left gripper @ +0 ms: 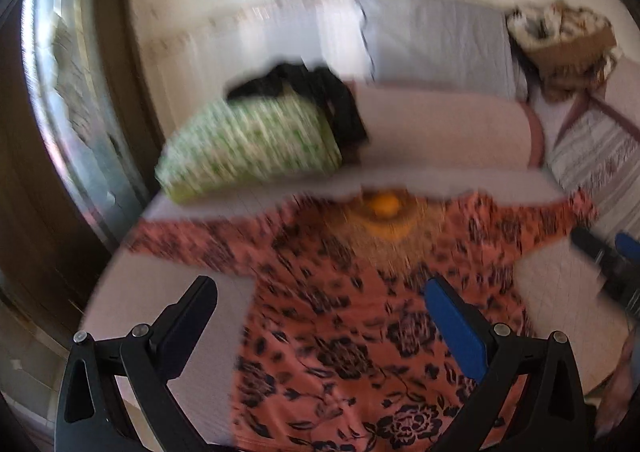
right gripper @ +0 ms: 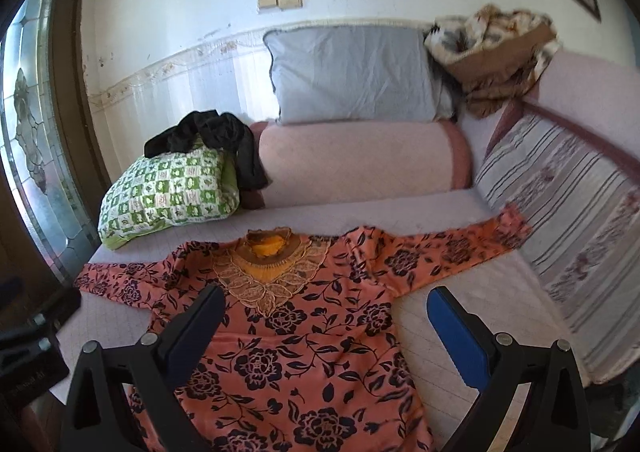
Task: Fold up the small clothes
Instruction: 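Grasp a blouse sleeve with the right tool and fold it across the body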
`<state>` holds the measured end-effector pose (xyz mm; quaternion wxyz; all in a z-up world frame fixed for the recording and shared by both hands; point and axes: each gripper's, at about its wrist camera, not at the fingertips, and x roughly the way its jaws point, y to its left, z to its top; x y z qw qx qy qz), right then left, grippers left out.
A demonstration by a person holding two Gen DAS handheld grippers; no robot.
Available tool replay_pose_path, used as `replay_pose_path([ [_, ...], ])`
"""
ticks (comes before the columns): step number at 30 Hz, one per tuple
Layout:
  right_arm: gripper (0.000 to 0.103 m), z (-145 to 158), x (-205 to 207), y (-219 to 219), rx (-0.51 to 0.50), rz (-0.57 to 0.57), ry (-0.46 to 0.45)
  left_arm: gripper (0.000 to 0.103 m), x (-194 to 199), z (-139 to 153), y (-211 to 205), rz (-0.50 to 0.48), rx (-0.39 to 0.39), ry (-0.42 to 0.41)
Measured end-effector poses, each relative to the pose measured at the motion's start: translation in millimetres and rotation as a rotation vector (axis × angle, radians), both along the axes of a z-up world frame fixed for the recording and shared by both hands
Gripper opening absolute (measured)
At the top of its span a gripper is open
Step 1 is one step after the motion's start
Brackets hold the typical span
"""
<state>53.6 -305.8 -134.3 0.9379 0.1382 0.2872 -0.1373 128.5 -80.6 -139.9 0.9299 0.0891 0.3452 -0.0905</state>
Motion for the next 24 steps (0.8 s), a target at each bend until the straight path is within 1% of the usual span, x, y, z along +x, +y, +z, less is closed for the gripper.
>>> replay_pose_path([
  [1,0.102,-15.7,8.3,-18.6,0.042,0.016,-0.005,0.103,11.1,-17.8,-3.4,-0.003,0.014,0.037],
  [3,0.102,-44.0,20.4,-54.4,0.108,0.029,-0.011,0.103,36.2,-63.0,-14.0,-0.014,0.078,0.122],
  [4,0.102,-65.1,27.0,-83.3,0.143,0.007,-0.011,0.103,44.5,-79.8,-17.1,-0.02,0.1,0.15],
  [5,0.102,-78.1,31.5,-102.8,0.162,-0.019,-0.004,0.103,54.6,-102.1,-20.6,-0.022,0.132,0.18],
  [6,0.102,-101.9,39.4,-141.8,0.211,-0.068,0.021,0.103,65.8,-124.5,-24.4,-0.021,0.167,0.209],
  [7,0.102,-119.0,44.5,-172.1,0.262,-0.108,0.042,0.103,74.5,-141.8,-27.5,-0.021,0.187,0.231],
  [9,0.099,-155.2,48.9,-240.2,0.381,-0.217,0.046,0.103,85.8,-163.2,-31.6,-0.017,0.205,0.258],
  [10,0.096,-170.2,49.5,-270.7,0.435,-0.274,0.04,0.103,94.1,-175.1,-34.8,-0.018,0.212,0.263],
  [12,0.082,-197.1,48.8,-324.5,0.538,-0.377,0.023,0.103,103.1,-185.4,-39.5,-0.029,0.224,0.26],
  [13,0.079,-213.2,48.8,-355.2,0.606,-0.433,-0.007,0.103,107.6,-190.5,-43.0,-0.041,0.233,0.259],
  [15,0.069,-234.6,51.6,-393.1,0.678,-0.504,-0.043,0.103,115.7,-204.1,-49.7,-0.066,0.255,0.27],
  [16,0.067,-247.1,55.5,-412.5,0.711,-0.547,-0.052,0.103,117.9,-209.5,-50.5,-0.076,0.24,0.264],
  [18,0.067,-261.5,64.2,-432.2,0.748,-0.579,-0.064,0.103,119.9,-210.4,-46.5,-0.075,0.181,0.242],
  [19,0.067,-269.2,70.3,-440.3,0.763,-0.6,-0.05,0.103,121.8,-212.1,-42.8,-0.075,0.148,0.257],
  [20,0.065,-276.7,76.9,-447.6,0.776,-0.628,-0.041,0.103,124.3,-213.7,-35.7,-0.073,0.091,0.279],
  [21,0.065,-279.4,80.1,-451.9,0.774,-0.645,-0.065,0.103,126.5,-215.0,-27.5,-0.071,0.028,0.296],
  [22,0.065,-278.7,83.9,-456.6,0.762,-0.658,-0.092,0.103,126.3,-214.7,-25.0,-0.081,0.01,0.296],
  [24,0.064,-277.4,98.3,-468.2,0.734,-0.674,-0.09,0.103,125.5,-214.5,-27.1,-0.095,0.035,0.295],
])
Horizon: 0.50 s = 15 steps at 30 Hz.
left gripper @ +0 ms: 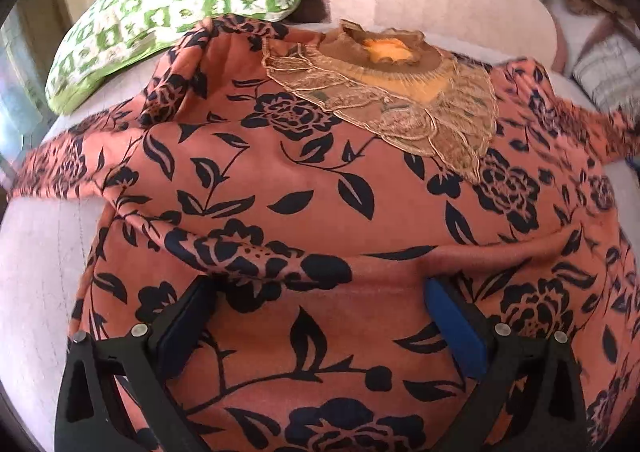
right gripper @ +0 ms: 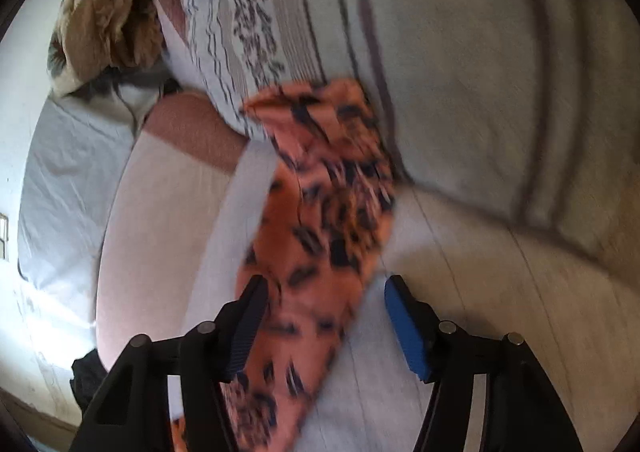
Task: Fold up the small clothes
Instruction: 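Grasp a blouse sleeve with the right tool and fold it across the body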
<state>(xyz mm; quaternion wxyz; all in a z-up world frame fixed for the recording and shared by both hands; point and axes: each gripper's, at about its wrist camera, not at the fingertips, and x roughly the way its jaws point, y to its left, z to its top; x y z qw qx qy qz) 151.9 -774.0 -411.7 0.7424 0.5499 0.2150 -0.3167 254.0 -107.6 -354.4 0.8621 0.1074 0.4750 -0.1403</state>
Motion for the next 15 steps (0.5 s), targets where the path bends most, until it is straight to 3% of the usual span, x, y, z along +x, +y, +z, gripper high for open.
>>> replay_pose_path([
  [2,0.057,-0.2,10.7,-9.9,-0.03,-0.021,0.017,0.103,-0.9,0.7,0.3,0.0,-0.001,0.001],
  [6,0.009,-3.6,25.4,-17.0,-0.028,-0.035,0.019,0.103,13.1,0.4,0.9,-0.033,-0.001,0.006],
  [10,0.008,43.3,41.0,24.6,-0.16,0.053,-0.036,0.103,19.6,14.5,7.8,-0.018,0.043,-0.045],
  [15,0.008,124.1,70.7,122.7,-0.266,0.233,-0.171,0.103,19.6,57.7,47.3,0.08,-0.036,-0.16],
])
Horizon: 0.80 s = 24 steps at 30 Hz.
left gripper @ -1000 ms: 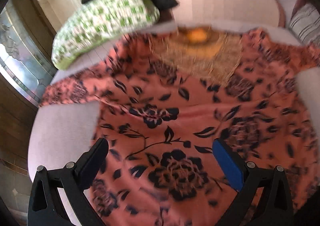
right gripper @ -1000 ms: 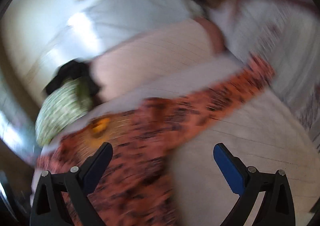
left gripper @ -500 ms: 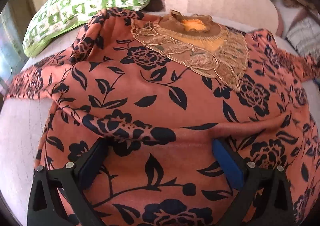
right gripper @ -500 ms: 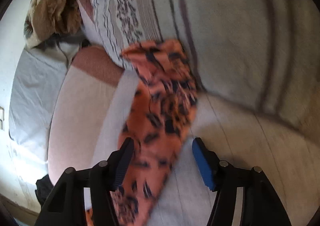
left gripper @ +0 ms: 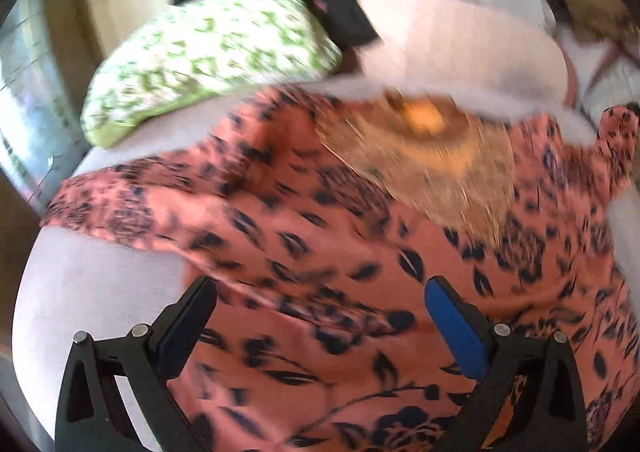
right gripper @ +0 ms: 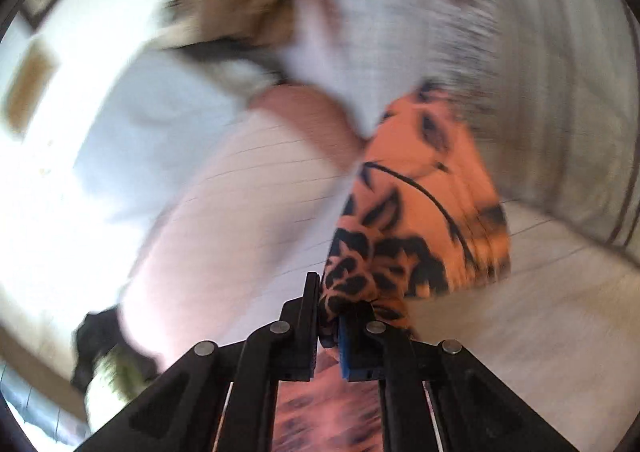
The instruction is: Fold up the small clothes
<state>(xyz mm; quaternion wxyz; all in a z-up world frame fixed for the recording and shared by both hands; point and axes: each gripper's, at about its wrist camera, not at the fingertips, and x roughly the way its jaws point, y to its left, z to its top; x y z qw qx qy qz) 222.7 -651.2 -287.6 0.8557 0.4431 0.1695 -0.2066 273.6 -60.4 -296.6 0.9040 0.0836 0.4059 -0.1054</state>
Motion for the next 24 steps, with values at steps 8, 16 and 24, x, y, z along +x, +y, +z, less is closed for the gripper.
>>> replay_pose_path([
  [8,0.008,63.1,83.2,227.0,-0.11,0.366,-0.053,0.103,11.8,20.1,94.3,0.244,-0.11,-0.038],
  [16,0.013,-8.8,163.7,451.3,-0.185,0.844,0.32,0.103,23.6,13.6,176.7,0.521,-0.154,-0.024],
  [24,0.015,-25.9,100.3,471.9,-0.426,1.037,0.455,0.103,29.9,10.4,154.5,0.487,-0.134,-0.004],
])
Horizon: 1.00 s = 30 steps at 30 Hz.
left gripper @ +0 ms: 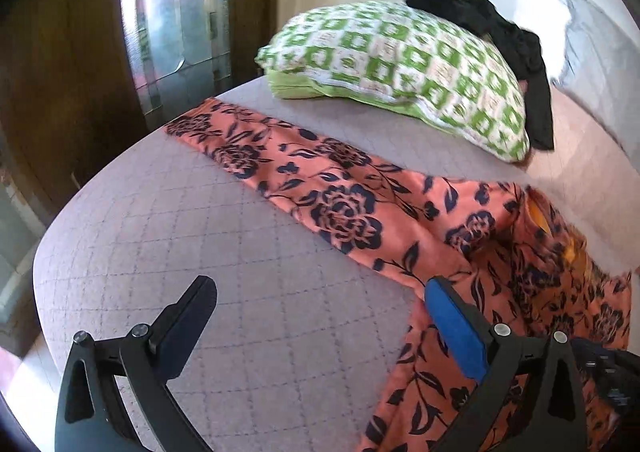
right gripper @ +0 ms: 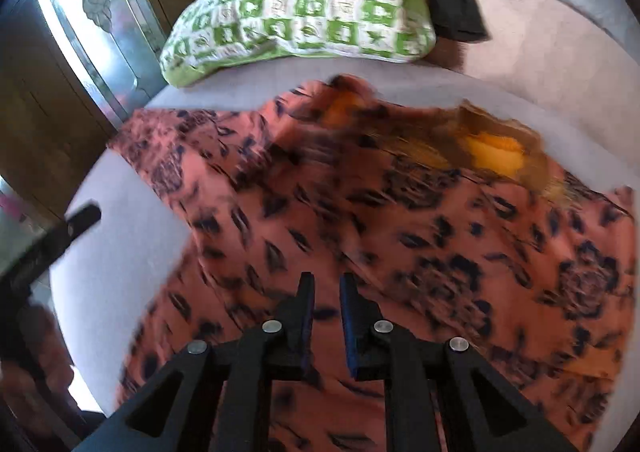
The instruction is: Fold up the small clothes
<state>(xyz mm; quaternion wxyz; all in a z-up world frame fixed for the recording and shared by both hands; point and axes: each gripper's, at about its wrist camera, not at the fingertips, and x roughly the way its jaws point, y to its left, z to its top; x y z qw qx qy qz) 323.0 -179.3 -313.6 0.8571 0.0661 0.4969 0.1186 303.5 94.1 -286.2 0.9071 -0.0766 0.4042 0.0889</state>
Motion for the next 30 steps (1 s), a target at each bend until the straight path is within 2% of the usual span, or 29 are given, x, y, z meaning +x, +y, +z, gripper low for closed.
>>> replay_pose_path([
  [2,0.015,1.0,-12.6,-28.1,0.063,-0.049,0.0,0.103,2.3,-1.7,-9.9,-0.026,0.024,0.011],
  [6,0.015,-7.9,-34.1,-86.1,0.155,-0.213,-0.014,0.103,1.1,0.7,-22.4,-0.055,0.017,-0.025],
  [11,0.016,-32.3,-59.0,-146.1,0.29,-0.396,-0.065,0.103,14.7,1.0,-44.4,-0.105,-0.099,-0.088],
  [13,0.017,-46.0,-56.3,-170.9,0.37,-0.487,-0.044,0.103,28.9,-3.4,-61.0,-0.143,-0.152,-0.099],
  [15,0.017,-48.3,-47.2,-188.5,0.48,-0.519,-0.056,0.103,42.7,-6.6,-81.5,-0.177,-0.156,-0.089],
  [16,0.017,-46.2,-42.7,-193.0,0.493,-0.53,-0.07,0.103,51.4,-8.9,-96.3,-0.204,-0.154,-0.069],
  [19,0.017,-41.9,-30.4,-201.0,0.499,-0.546,-0.099,0.103,65.1,-20.8,-121.3,-0.232,-0.196,-0.025],
  [22,0.017,-45.0,-19.2,-201.6,0.485,-0.536,-0.099,0.103,79.7,-33.8,-126.7,-0.19,-0.238,0.024],
  [23,0.017,-47.1,-17.5,-202.6,0.482,-0.537,-0.088,0.098,84.0,-38.0,-123.9,-0.159,-0.262,0.043],
  [24,0.017,-50.6,-15.5,-203.1,0.483,-0.542,-0.072,0.082,86.6,-41.3,-120.0,-0.134,-0.288,0.061],
  [25,0.017,-57.5,-13.7,-204.5,0.481,-0.556,-0.049,0.071,87.7,-43.4,-117.0,-0.12,-0.294,0.075],
  [27,0.017,-67.1,-12.2,-207.0,0.436,-0.597,-0.018,0.02,89.4,-46.9,-114.3,-0.112,-0.238,0.117],
  [28,0.017,-72.1,-13.6,-209.1,0.412,-0.614,-0.004,0.015,89.5,-49.8,-110.3,-0.117,-0.248,0.138],
  [30,0.012,-82.1,-16.8,-216.5,0.424,-0.641,0.02,0.015,86.7,-53.6,-98.0,-0.106,-0.33,0.157],
])
